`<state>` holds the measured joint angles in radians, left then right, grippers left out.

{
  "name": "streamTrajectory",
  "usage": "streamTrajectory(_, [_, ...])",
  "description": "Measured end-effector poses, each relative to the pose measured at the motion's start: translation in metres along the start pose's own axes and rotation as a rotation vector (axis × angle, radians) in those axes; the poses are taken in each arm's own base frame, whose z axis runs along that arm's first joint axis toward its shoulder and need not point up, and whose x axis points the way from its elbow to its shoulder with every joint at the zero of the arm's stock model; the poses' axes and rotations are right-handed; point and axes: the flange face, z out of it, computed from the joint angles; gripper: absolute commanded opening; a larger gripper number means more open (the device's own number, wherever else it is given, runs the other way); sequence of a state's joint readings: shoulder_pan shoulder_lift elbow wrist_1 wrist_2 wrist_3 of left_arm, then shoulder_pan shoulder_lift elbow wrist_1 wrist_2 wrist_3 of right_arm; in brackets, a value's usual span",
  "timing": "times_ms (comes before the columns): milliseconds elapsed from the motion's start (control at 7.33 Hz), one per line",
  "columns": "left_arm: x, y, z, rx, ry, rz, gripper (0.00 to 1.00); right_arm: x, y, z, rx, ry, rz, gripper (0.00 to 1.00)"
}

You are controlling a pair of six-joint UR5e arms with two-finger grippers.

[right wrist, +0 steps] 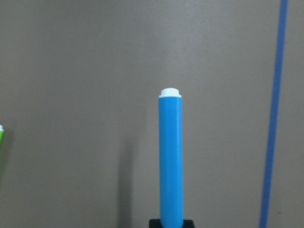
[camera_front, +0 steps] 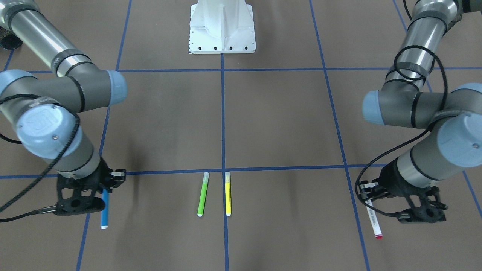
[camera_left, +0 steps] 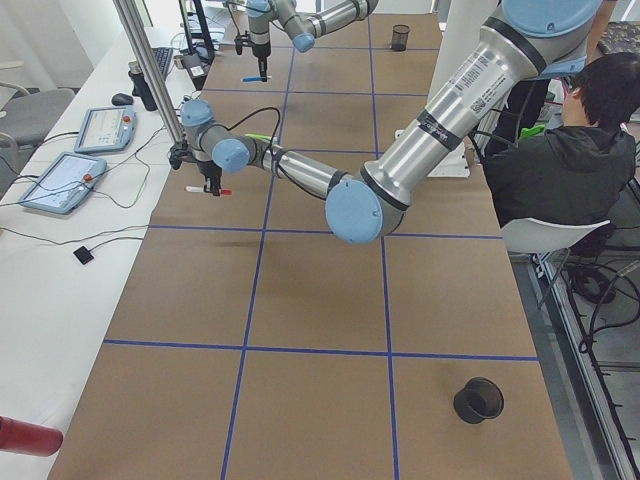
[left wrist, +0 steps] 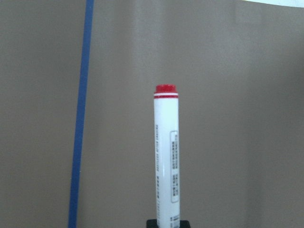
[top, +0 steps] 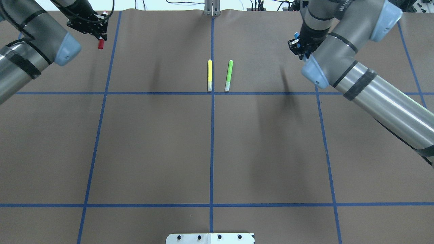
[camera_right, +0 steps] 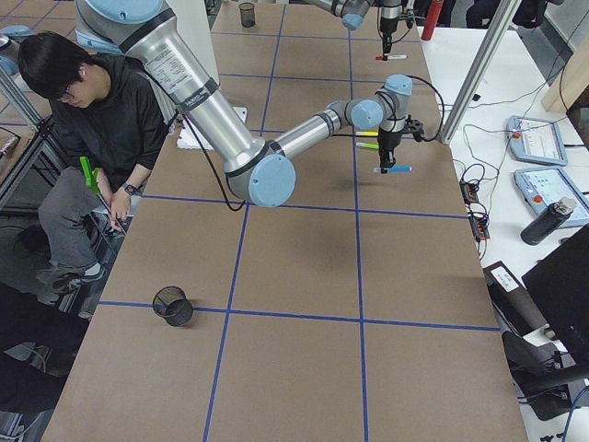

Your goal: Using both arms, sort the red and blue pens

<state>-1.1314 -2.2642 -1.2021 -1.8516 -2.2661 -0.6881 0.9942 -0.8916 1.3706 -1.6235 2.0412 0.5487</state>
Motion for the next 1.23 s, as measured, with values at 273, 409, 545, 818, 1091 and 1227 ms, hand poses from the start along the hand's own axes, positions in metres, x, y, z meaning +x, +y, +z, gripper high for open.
streamTrajectory(273, [-0.069, -0.007, -0.046, 0.0, -0.056, 0.049, 0.0, 0.081, 0.026, -0.005, -0.058, 0.145, -0.128, 0.0])
streamTrajectory(409, [-0.104, -0.006, -0.074, -0.017, -0.095, 0.084, 0.0, 0.112, 0.044, -0.013, -0.113, 0.217, -0.196, 0.0])
streamTrajectory(545, [-0.145, 0.005, -0.099, -0.032, -0.124, 0.112, 0.0, 0.144, 0.068, -0.022, -0.178, 0.265, -0.259, 0.0])
streamTrajectory(818, [-0.215, 0.039, -0.133, -0.078, -0.186, 0.155, 0.0, 0.217, 0.13, -0.02, -0.281, 0.288, -0.321, 0.0])
streamTrajectory(1091, [-0.268, 0.104, -0.147, -0.187, -0.325, 0.214, 0.0, 0.294, 0.202, 0.01, -0.405, 0.282, -0.302, 0.0])
streamTrajectory(1227, [-0.287, 0.145, -0.148, -0.225, -0.349, 0.223, 0.0, 0.327, 0.24, 0.026, -0.469, 0.257, -0.294, 0.0])
